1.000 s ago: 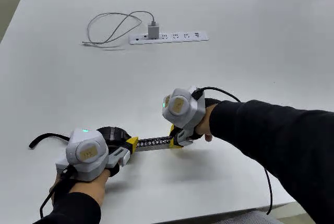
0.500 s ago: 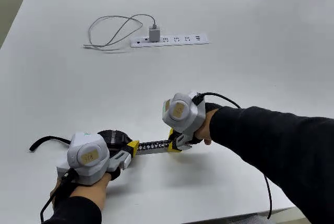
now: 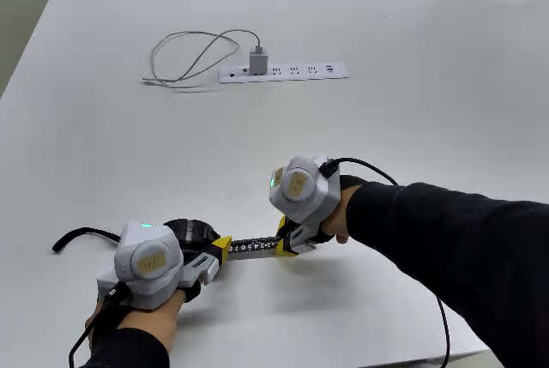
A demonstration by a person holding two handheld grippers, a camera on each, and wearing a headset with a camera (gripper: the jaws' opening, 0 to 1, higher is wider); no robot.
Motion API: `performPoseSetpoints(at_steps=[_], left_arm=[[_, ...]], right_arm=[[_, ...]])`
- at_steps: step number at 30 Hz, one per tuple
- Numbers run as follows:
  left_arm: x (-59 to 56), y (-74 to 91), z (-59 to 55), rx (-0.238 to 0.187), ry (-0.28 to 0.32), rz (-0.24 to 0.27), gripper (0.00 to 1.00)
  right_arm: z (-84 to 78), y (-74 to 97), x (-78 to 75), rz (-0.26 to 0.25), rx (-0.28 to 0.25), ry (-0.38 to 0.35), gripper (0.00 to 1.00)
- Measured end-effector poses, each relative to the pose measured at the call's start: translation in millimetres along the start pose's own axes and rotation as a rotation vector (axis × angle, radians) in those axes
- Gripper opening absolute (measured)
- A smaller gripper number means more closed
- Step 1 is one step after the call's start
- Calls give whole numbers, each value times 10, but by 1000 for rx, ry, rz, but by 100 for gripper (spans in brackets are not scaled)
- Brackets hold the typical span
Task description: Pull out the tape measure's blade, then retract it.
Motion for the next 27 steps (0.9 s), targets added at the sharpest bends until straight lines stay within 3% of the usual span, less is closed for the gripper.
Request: performPoseSetpoints(at_steps=[18, 21, 27], left_arm=[[-7, 1, 3, -4, 0, 0, 65], [-7, 3, 3, -1, 1, -1, 65], [-9, 4, 5, -1, 0, -2, 65]], right_arm=[[44, -25, 9, -15, -5, -12, 10], [49, -31, 15, -11, -11, 29, 10], [68, -46, 14, -19, -17, 1, 11]])
Point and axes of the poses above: the centre of the closed fingertips' face, and the gripper's own axes: y roughly backward along the fingers, x roughly to its left, z roughly out of its top, the point moved 1 cm from there along y, roughly backward along the fingers, and after that the axes turned 5 degrees about -x, right-handed, at the moved point
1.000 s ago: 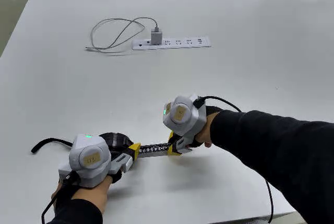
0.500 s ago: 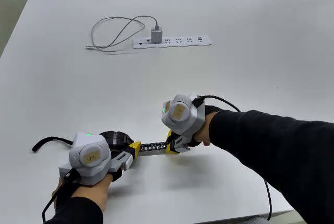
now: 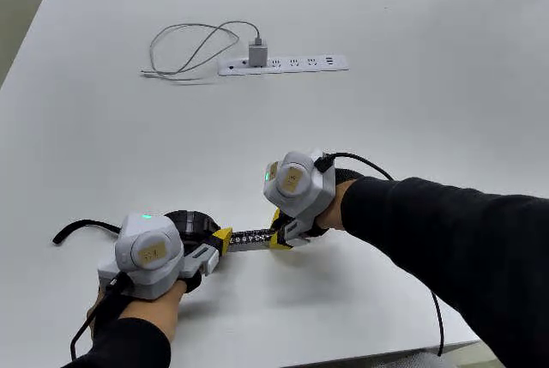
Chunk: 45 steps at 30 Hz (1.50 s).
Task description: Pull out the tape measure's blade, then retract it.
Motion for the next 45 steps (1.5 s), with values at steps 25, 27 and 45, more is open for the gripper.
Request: performPoseSetpoints(at_steps=[25, 27, 45], left_arm=[[4, -5, -4, 2, 1, -3, 65], [3, -5, -6, 2, 1, -2, 65], [14, -1, -4, -6, 12, -4, 64]], right_arm=[[68, -45, 13, -5, -30, -28, 10], [74, -48, 15, -4, -31, -28, 10], [145, -83, 26, 3, -62, -24, 10]])
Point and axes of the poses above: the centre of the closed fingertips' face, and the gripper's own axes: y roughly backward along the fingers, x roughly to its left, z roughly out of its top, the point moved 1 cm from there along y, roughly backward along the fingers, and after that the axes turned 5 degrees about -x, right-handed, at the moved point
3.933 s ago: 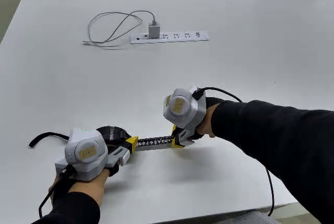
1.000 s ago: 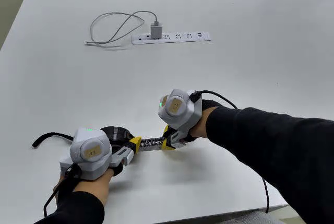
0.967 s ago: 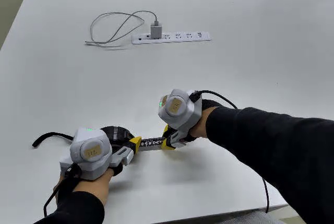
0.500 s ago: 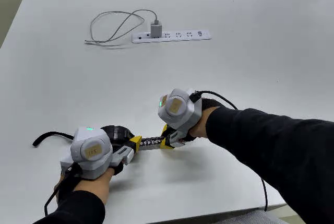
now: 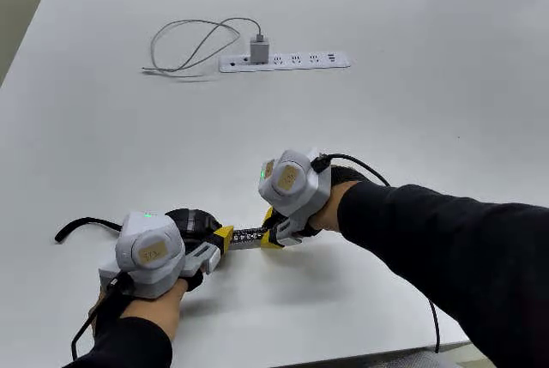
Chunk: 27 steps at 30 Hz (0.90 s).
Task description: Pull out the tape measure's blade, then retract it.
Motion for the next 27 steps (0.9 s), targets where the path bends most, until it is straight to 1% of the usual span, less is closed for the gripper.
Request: performPoseSetpoints(at_steps=[5, 12, 20, 27], left_arm=[[2, 7, 5, -2, 14, -6, 64], [-2, 7, 7, -2, 18, -8, 64], [-7, 10, 9, -1, 20, -11, 64], [1, 6, 8, -1, 32, -12, 64]], right_arm=[[21, -18, 5, 1, -9, 3, 10], [37, -32, 6, 0, -16, 4, 10], [60, -48, 8, 0, -28, -12, 10], [84, -66, 12, 5, -36, -13, 10]])
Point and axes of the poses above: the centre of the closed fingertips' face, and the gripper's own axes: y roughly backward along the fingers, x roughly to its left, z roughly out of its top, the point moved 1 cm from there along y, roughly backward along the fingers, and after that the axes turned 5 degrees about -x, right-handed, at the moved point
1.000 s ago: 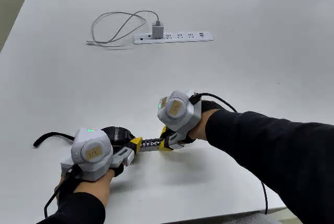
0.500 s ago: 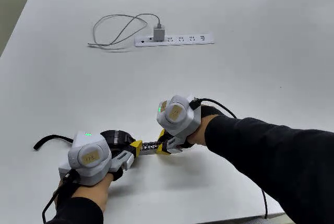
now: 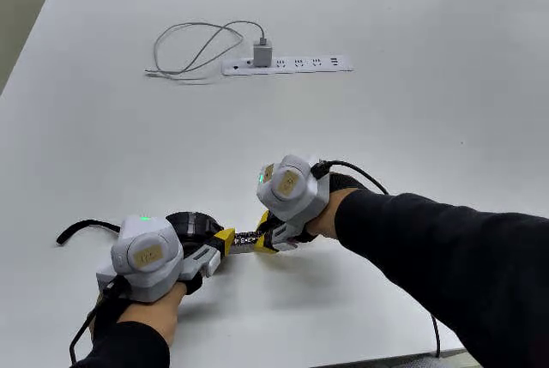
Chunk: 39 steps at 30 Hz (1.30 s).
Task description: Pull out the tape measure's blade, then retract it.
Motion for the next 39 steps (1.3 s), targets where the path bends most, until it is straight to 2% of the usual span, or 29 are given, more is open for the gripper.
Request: performPoseSetpoints(at_steps=[18, 22, 24, 39], left_arm=[[1, 5, -1, -4, -1, -2, 64], [1, 8, 1, -5, -2, -3, 64], [2, 5, 1, -4, 0, -3, 64], [4, 0, -2, -4, -1, 0, 64]], right_arm=[[64, -58, 23, -10, -15, 23, 10], [72, -62, 18, -13, -27, 11, 10], [84, -70, 16, -15, -39, -24, 10], [125, -101, 22, -15, -53, -5, 10]])
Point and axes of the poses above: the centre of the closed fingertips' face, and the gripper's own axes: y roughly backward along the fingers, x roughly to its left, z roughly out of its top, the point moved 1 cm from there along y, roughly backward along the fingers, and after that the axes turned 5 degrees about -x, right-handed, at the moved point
